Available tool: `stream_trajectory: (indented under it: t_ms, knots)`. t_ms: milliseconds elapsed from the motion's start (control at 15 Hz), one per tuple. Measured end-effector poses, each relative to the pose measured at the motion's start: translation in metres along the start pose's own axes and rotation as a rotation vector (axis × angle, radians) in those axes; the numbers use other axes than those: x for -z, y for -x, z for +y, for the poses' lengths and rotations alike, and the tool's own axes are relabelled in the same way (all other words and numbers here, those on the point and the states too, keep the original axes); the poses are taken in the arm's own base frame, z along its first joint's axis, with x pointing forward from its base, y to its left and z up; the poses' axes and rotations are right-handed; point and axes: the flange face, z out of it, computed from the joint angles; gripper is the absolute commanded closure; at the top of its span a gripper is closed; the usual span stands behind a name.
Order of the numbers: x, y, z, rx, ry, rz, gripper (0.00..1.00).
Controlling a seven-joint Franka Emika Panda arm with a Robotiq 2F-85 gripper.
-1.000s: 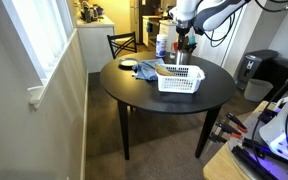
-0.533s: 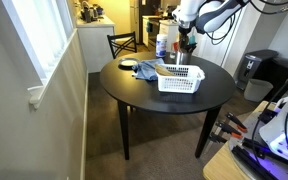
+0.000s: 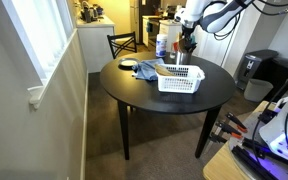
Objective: Put the black spatula in the basket
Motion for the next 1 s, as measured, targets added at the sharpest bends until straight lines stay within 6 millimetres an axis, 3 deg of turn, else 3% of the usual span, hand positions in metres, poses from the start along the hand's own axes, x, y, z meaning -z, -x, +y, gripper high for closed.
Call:
stream_trajectory:
  t_ms: [600, 1000]
  knots:
    - [-0.008, 0.004, -0.019, 0.244, -0.034, -0.009, 0.0]
    - [-0.016, 0.023, -0.014, 0.275, -0.038, -0.037, 0.0]
